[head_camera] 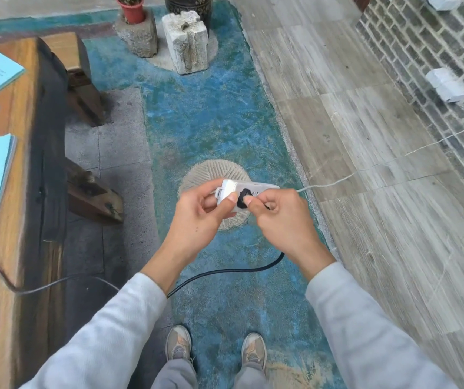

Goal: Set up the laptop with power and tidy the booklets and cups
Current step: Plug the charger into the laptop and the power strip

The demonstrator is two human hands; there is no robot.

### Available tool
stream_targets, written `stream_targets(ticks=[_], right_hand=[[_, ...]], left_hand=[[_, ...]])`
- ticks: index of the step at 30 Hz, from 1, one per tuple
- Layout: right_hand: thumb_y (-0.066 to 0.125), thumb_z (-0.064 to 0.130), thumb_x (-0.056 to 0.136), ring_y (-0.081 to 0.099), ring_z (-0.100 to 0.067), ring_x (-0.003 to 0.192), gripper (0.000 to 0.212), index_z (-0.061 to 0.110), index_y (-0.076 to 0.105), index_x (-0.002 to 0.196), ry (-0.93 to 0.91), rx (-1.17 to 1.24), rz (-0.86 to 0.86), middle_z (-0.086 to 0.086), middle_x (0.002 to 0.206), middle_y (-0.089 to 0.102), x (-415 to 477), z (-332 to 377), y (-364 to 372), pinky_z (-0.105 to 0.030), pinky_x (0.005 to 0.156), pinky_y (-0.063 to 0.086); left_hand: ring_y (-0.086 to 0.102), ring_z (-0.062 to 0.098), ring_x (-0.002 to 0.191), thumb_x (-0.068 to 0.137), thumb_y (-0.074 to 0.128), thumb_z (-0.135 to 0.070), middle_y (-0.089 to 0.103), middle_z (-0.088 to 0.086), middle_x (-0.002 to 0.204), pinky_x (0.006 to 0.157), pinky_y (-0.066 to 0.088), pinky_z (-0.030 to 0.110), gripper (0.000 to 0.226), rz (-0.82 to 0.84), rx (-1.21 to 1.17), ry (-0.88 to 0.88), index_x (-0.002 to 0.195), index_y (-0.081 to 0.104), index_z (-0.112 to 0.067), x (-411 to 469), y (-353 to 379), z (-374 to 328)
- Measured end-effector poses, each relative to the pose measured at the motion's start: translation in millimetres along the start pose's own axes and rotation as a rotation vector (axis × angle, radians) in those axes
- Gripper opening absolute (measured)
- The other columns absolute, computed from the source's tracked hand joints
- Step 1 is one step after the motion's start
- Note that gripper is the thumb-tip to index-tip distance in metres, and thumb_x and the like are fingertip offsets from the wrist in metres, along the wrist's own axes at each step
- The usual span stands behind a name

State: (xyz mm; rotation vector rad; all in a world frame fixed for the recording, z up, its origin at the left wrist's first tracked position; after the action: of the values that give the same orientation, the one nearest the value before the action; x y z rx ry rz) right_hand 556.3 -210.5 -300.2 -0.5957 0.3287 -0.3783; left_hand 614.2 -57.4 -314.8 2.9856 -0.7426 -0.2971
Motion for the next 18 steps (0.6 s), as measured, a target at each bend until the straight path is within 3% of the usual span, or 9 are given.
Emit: stream_targets(ticks=[3, 5, 8, 9, 11, 13, 16, 18], right_hand=[[0.067, 0.039, 0.09, 0.039, -0.008, 0.042, 0.041, 0.007, 0.066, 0.065, 0.108, 0.034, -0.013, 0.002, 0.047, 0.051, -2, -12, 14, -0.02, 0.043, 0.03], [0.068, 0.037, 0.091, 0.041, -0.01, 0.044, 0.043, 0.007, 0.063, 0.061, 0.288, 0.2, 0.031, 0.005, 0.048, 0.052, -6, -28, 30, -0.023, 0.047, 0.034], [0.063, 0.018, 0.099, 0.036, -0.006, 0.037, 0.029, 0.008, 0.064, 0.071, 0.569, 0.641, 0.094, 0.004, 0.05, 0.053, -12, -51, 53, -0.018, 0.036, 0.028], [0.059, 0.011, 0.1, 0.037, -0.004, 0.036, 0.022, 0.007, 0.064, 0.079, 0.634, 0.78, 0.083, 0.002, 0.054, 0.057, -12, -55, 58, -0.017, 0.034, 0.027], [0.05, 0.003, 0.102, 0.046, -0.003, 0.038, 0.015, 0.005, 0.061, 0.093, 0.724, 0.938, 0.054, -0.006, 0.066, 0.065, -10, -60, 67, -0.015, 0.035, 0.034], [0.041, -0.002, 0.102, 0.058, -0.007, 0.046, 0.015, 0.002, 0.055, 0.1, 0.771, 1.003, 0.058, -0.014, 0.082, 0.07, -10, -62, 79, -0.016, 0.041, 0.044], [0.036, 0.001, 0.106, 0.067, -0.016, 0.066, 0.022, 0.001, 0.052, 0.092, 0.832, 1.06, 0.123, -0.015, 0.089, 0.074, -23, -62, 107, -0.021, 0.054, 0.053], [0.037, 0.004, 0.107, 0.068, -0.019, 0.077, 0.025, 0.0, 0.057, 0.092, 0.833, 1.071, 0.189, -0.01, 0.079, 0.076, -33, -62, 127, -0.028, 0.077, 0.058]], left_hand=[[0.068, 0.02, 0.115, 0.098, 0.064, -0.017, 0.076, 0.003, 0.112, 0.099, 0.054, 0.04, 0.039, 0.031, -0.14, -0.159, 0.136, 0.057, -0.02, -9, 1, 26], [0.065, 0.014, 0.115, 0.098, 0.063, -0.018, 0.075, -0.004, 0.11, 0.103, 0.051, 0.039, 0.051, 0.0, -0.195, -0.275, 0.145, 0.046, -0.03, -20, 1, 50], [0.066, 0.015, 0.114, 0.097, 0.062, -0.039, 0.068, 0.0, 0.125, 0.101, 0.051, 0.033, 0.071, 0.058, 0.014, -0.474, 0.156, 0.025, -0.027, -44, 10, 85], [0.068, 0.014, 0.107, 0.095, 0.059, -0.047, 0.068, 0.0, 0.124, 0.097, 0.052, 0.029, 0.071, 0.134, 0.11, -0.524, 0.154, 0.029, -0.024, -55, 18, 95], [0.067, 0.012, 0.074, 0.096, 0.05, -0.055, 0.075, 0.001, 0.097, 0.075, 0.051, 0.021, 0.05, 0.284, 0.24, -0.518, 0.129, 0.06, -0.02, -75, 35, 106], [0.048, 0.006, 0.047, 0.102, 0.042, -0.053, 0.061, -0.001, 0.062, 0.053, 0.04, 0.019, 0.046, 0.266, 0.354, -0.385, 0.09, 0.071, -0.019, -79, 36, 105], [0.038, 0.003, 0.045, 0.106, 0.04, -0.042, 0.045, -0.003, 0.058, 0.049, 0.033, 0.019, 0.047, 0.111, 0.417, -0.261, 0.067, 0.058, -0.023, -65, 21, 95], [0.042, 0.002, 0.048, 0.107, 0.04, -0.036, 0.049, -0.005, 0.059, 0.056, 0.036, 0.025, 0.045, 0.09, 0.475, -0.281, 0.066, 0.056, -0.024, -53, 12, 94]])
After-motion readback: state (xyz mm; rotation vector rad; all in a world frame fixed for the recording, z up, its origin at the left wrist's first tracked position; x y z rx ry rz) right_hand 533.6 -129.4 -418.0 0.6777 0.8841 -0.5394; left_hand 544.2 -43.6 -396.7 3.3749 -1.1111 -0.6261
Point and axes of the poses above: each hand's wrist, its own x-axis towards the middle knuckle, its own y-axis out of the palm, z = x × y, the point moved 7 cm from there along x, towards the middle knuckle
